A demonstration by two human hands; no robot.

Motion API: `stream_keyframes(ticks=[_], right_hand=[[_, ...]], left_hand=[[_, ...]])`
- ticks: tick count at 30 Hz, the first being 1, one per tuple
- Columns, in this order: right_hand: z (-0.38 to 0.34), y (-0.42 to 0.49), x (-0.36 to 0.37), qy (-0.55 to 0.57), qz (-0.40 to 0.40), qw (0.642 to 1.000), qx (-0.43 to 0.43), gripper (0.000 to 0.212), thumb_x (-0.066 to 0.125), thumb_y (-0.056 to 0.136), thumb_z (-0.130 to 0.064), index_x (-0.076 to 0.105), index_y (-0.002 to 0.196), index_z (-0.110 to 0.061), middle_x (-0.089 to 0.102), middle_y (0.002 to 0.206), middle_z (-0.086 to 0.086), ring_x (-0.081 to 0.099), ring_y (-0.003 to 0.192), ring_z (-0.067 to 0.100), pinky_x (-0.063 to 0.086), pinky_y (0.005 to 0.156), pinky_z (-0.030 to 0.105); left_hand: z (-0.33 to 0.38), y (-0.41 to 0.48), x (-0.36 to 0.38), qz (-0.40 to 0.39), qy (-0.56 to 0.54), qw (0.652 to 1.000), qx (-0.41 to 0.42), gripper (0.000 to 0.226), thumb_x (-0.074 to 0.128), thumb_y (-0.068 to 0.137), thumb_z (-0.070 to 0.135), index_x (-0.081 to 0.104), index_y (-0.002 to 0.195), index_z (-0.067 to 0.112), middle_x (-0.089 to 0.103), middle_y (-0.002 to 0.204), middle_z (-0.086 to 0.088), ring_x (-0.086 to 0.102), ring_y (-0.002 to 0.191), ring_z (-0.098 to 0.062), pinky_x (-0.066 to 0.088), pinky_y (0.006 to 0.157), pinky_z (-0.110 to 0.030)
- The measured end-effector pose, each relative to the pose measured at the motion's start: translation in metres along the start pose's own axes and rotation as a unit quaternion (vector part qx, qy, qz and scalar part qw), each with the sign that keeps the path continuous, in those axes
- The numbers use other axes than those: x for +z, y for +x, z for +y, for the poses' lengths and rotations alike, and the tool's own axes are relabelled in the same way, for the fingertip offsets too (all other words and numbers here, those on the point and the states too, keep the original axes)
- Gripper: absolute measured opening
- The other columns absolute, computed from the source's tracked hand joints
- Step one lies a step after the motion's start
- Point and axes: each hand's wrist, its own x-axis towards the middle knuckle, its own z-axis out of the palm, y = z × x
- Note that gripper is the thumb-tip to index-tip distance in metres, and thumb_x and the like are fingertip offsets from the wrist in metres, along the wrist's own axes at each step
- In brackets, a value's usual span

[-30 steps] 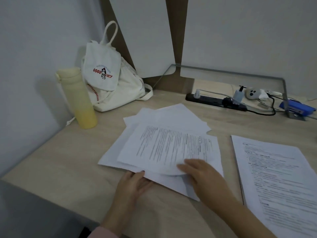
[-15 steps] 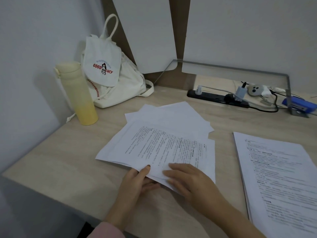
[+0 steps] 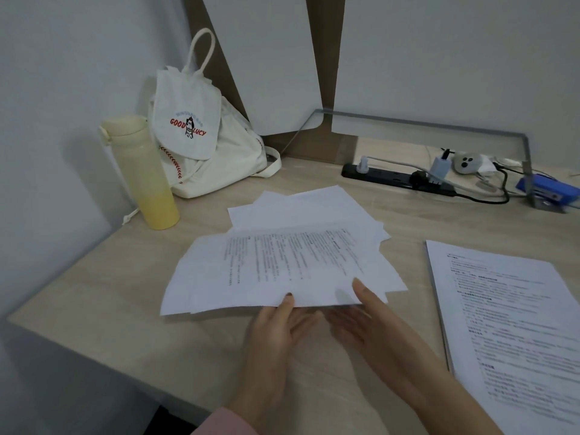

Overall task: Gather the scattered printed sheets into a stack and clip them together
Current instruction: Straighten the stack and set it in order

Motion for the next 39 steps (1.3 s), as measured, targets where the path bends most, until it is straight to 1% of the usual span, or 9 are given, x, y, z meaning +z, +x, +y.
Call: stream_keyframes(ticks=[9, 13, 17, 21, 24, 28, 31, 36, 39], right_hand=[[-0.021, 0.03, -0.029, 0.079, 0.112, 0.989, -0.048, 0.033, 0.038, 0.087, 0.004, 0.053, 0.114, -0.007, 0.06, 0.088, 0.008, 0.055, 0.062, 0.017, 0.049, 0.045, 0.023], [-0.04, 0.034, -0.049, -0.02, 0.108, 0.994, -0.005, 0.023, 0.038, 0.083, 0.002, 0.055, 0.097, -0.006, 0.055, 0.065, 0.007, 0.05, 0.044, 0.014, 0.042, 0.039, 0.02], [-0.052, 0.04, -0.051, -0.098, 0.069, 0.993, 0.013, 0.021, 0.04, 0.081, -0.002, 0.051, 0.098, -0.008, 0.046, 0.071, 0.008, 0.043, 0.052, 0.018, 0.038, 0.045, 0.025], [-0.058, 0.05, -0.04, -0.076, 0.006, 0.997, -0.001, 0.025, 0.043, 0.077, -0.003, 0.053, 0.1, -0.009, 0.049, 0.076, 0.006, 0.044, 0.054, 0.016, 0.039, 0.048, 0.025], [-0.06, 0.061, -0.032, -0.058, -0.037, 0.998, -0.01, 0.029, 0.035, 0.081, 0.0, 0.057, 0.097, -0.009, 0.058, 0.074, 0.002, 0.05, 0.054, 0.014, 0.043, 0.049, 0.025], [-0.064, 0.068, -0.013, -0.037, -0.114, 0.993, -0.017, 0.036, 0.037, 0.075, -0.001, 0.064, 0.095, -0.012, 0.068, 0.08, 0.001, 0.059, 0.063, 0.014, 0.048, 0.055, 0.025], [-0.07, 0.072, 0.003, -0.001, -0.163, 0.986, -0.027, 0.033, 0.037, 0.069, -0.001, 0.066, 0.081, -0.01, 0.066, 0.069, 0.001, 0.059, 0.055, 0.013, 0.049, 0.048, 0.021], [-0.065, 0.092, 0.009, -0.066, -0.128, 0.989, -0.037, 0.018, 0.048, 0.064, -0.006, 0.053, 0.082, -0.008, 0.054, 0.069, 0.003, 0.047, 0.056, 0.015, 0.043, 0.054, 0.025], [-0.059, 0.103, 0.006, -0.255, -0.009, 0.965, -0.066, 0.017, 0.054, 0.064, -0.006, 0.046, 0.078, -0.001, 0.043, 0.078, 0.008, 0.041, 0.07, 0.026, 0.036, 0.065, 0.03]], left_hand=[[0.033, -0.014, -0.008, -0.244, 0.259, 0.924, -0.142, 0.022, 0.046, 0.094, 0.014, 0.068, 0.094, 0.009, 0.075, 0.085, -0.005, 0.072, 0.082, -0.016, 0.055, 0.062, -0.023], [0.067, 0.011, -0.028, -0.093, 0.274, 0.957, 0.02, 0.018, 0.05, 0.091, 0.011, 0.066, 0.1, 0.01, 0.071, 0.102, -0.008, 0.067, 0.098, -0.018, 0.056, 0.07, -0.023], [0.067, 0.039, -0.044, 0.0, 0.429, 0.901, 0.066, 0.04, 0.057, 0.09, 0.025, 0.048, 0.128, 0.023, 0.046, 0.132, 0.009, 0.043, 0.12, -0.004, 0.034, 0.091, -0.02], [0.054, 0.05, -0.049, -0.029, 0.274, 0.959, -0.066, 0.051, 0.06, 0.088, 0.026, 0.039, 0.133, 0.017, 0.057, 0.126, -0.001, 0.06, 0.107, -0.012, 0.046, 0.094, -0.027], [0.049, 0.053, -0.053, -0.015, 0.234, 0.969, -0.077, 0.042, 0.059, 0.088, 0.023, 0.051, 0.126, 0.006, 0.066, 0.111, -0.009, 0.066, 0.096, -0.015, 0.056, 0.076, -0.024], [0.053, 0.056, -0.063, -0.003, 0.311, 0.95, -0.037, 0.032, 0.059, 0.087, 0.036, 0.061, 0.115, 0.022, 0.061, 0.123, 0.002, 0.061, 0.104, -0.011, 0.046, 0.099, -0.033], [0.06, 0.051, -0.062, -0.041, 0.26, 0.962, -0.075, 0.02, 0.051, 0.091, 0.039, 0.064, 0.099, 0.026, 0.07, 0.109, 0.005, 0.066, 0.099, -0.009, 0.047, 0.096, -0.031], [0.066, 0.041, -0.072, -0.053, 0.146, 0.983, -0.101, 0.032, 0.056, 0.088, 0.028, 0.064, 0.113, 0.01, 0.07, 0.113, -0.011, 0.065, 0.107, -0.029, 0.05, 0.095, -0.041], [0.07, 0.042, -0.088, 0.019, 0.152, 0.986, -0.059, 0.026, 0.058, 0.088, 0.014, 0.063, 0.112, 0.006, 0.07, 0.111, -0.015, 0.066, 0.102, -0.035, 0.05, 0.092, -0.047]])
